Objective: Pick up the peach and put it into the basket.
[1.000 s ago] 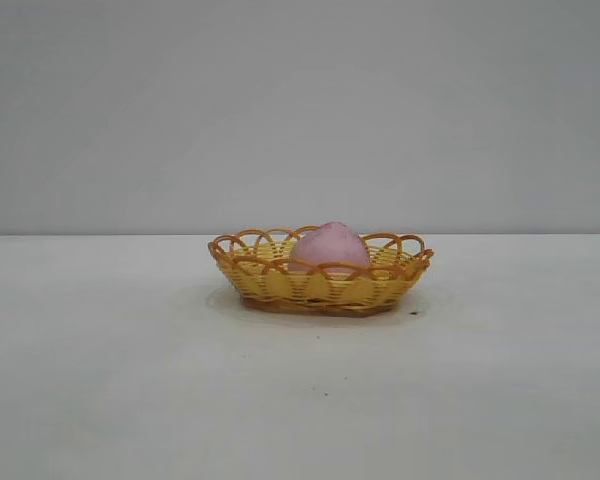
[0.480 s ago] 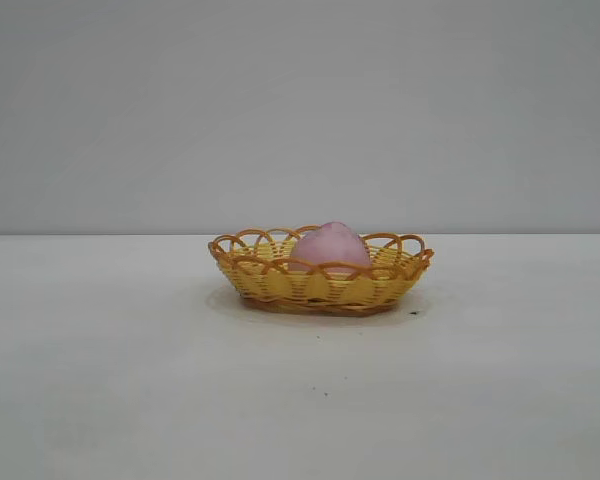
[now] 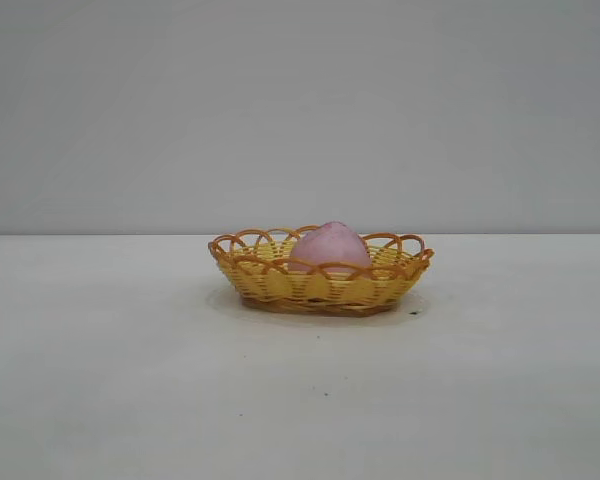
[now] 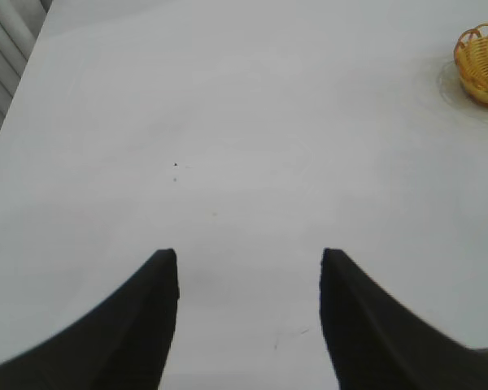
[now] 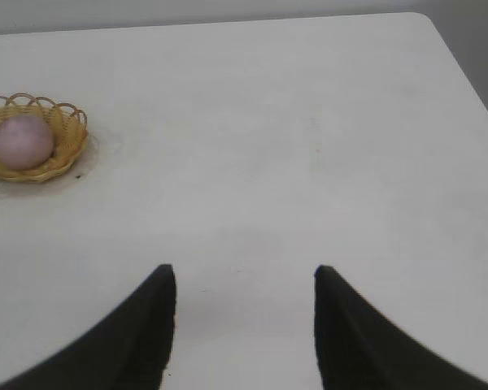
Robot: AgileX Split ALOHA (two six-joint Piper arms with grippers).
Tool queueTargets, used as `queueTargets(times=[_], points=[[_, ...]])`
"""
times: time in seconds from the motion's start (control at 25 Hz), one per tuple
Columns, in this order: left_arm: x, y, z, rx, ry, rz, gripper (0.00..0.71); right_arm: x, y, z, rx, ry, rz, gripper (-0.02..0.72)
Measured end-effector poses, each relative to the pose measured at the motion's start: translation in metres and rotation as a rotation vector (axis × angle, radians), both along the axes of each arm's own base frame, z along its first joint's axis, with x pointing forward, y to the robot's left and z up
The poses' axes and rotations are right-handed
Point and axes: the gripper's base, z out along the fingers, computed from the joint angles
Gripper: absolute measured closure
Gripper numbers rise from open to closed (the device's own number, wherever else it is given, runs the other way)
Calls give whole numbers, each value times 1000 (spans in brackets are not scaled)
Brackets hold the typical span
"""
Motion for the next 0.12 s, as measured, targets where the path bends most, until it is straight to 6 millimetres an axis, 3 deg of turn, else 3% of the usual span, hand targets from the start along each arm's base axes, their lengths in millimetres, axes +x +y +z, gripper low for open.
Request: queueTargets(times=[0.12], points=[[0, 0, 0, 0, 0, 0, 371, 0, 0, 0, 0, 0, 0, 333]])
